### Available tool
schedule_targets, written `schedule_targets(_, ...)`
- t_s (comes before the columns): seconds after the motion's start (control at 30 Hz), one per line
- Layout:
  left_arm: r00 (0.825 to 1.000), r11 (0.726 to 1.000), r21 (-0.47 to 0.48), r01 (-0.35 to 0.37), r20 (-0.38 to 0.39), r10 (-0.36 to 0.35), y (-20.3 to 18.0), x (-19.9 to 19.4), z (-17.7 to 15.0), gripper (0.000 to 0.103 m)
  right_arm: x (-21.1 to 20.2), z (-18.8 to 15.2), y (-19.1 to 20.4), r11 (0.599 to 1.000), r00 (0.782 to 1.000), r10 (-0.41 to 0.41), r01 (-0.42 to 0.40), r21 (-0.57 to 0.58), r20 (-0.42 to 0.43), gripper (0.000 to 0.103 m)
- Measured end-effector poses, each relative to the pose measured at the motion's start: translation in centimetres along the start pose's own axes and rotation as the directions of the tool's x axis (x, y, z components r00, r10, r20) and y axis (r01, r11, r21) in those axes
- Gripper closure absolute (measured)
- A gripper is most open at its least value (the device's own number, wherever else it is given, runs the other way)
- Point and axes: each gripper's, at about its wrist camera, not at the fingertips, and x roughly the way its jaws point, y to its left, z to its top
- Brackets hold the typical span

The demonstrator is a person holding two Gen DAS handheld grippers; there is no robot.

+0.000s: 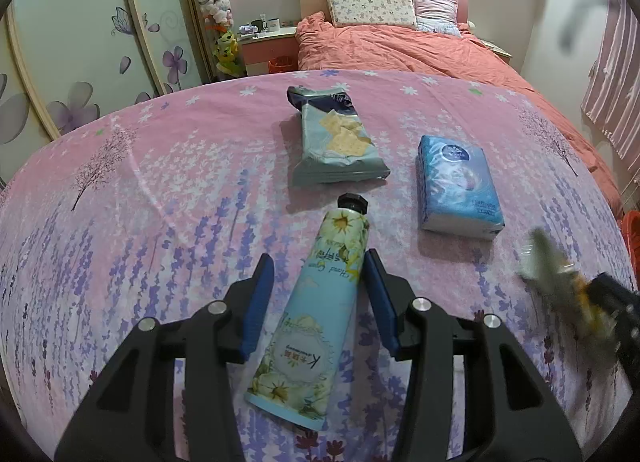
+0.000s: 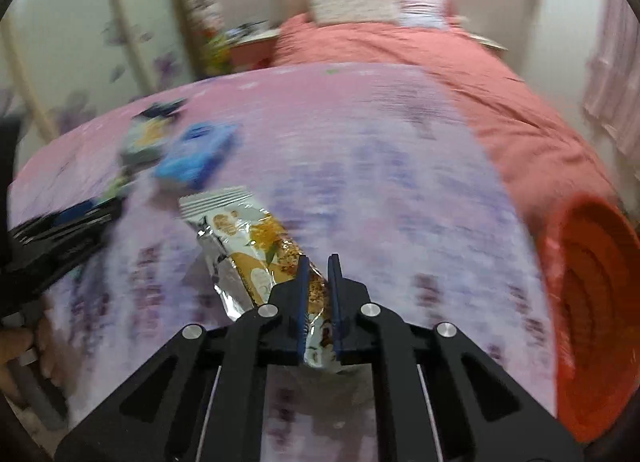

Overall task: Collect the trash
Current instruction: 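Grasp the blue hand-cream tube with the left tool while the right tool grasps the yellow snack wrapper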

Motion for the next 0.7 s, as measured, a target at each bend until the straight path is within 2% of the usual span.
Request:
schedule_targets(0.07,1.0,1.0,0.0,0.0,0.0,0.0,0.0,0.0,0.0,0.056,-0.4,-0.2,-1.1,0.999,0.999,0.033,-0.033,0.043,0.008,0.093)
schedule_targets(0.1,1.0,1.0,0.0,0.0,0.0,0.0,0.0,0.0,0.0,0.056,-0.7,-0.3,-1.4,0.996,0.998,0.061,-0.062,0.058,0.013,0.088)
schedule_targets(0.13,1.0,1.0,0.0,0.0,0.0,0.0,0.0,0.0,0.0,0.055,-0.9,-0.3,-1.3,0.994,0.996,0.092,-0.093,0.062,0.015,0.069)
schedule_targets(0.2,1.0,1.0,0.0,0.0,0.0,0.0,0.0,0.0,0.0,0.056,-1.4,-0.4,-1.0,0.991,0.992,0.12,-0.121,0.049,0.032,0.036)
schedule_targets(0.23,1.0,1.0,0.0,0.0,0.0,0.0,0.0,0.0,0.0,0.055,-1.4,-0.3,-0.6,0.991,0.991,0.127,-0.128,0.027,0.039,0.034)
schedule_targets(0.4,1.0,1.0,0.0,0.001,0.0,-0.001,0.0,0.0,0.0,0.055,-0.1,-0.9,1.2,0.992,0.995,0.095,-0.097,-0.077,-0.021,0.031)
schedule_targets(0.47,1.0,1.0,-0.001,0.001,0.0,-0.001,0.0,0.0,0.0,0.055,0.4,-1.4,1.4,0.993,0.999,0.027,-0.029,-0.114,-0.025,0.044)
schedule_targets(0.5,1.0,1.0,-0.001,0.001,0.0,-0.001,0.0,0.0,0.0,0.055,0.3,-1.3,1.5,0.992,1.0,0.02,-0.021,-0.121,-0.006,0.058)
schedule_targets(0.53,1.0,1.0,-0.001,0.001,0.0,-0.001,0.0,0.0,0.0,0.055,0.4,-1.1,1.3,0.996,1.0,0.011,-0.011,-0.093,-0.003,0.062)
schedule_targets(0.7,1.0,1.0,-0.002,0.003,0.0,-0.003,0.1,0.0,0.0,0.056,1.0,-0.3,-0.5,0.999,1.0,0.022,-0.023,0.041,0.014,0.066)
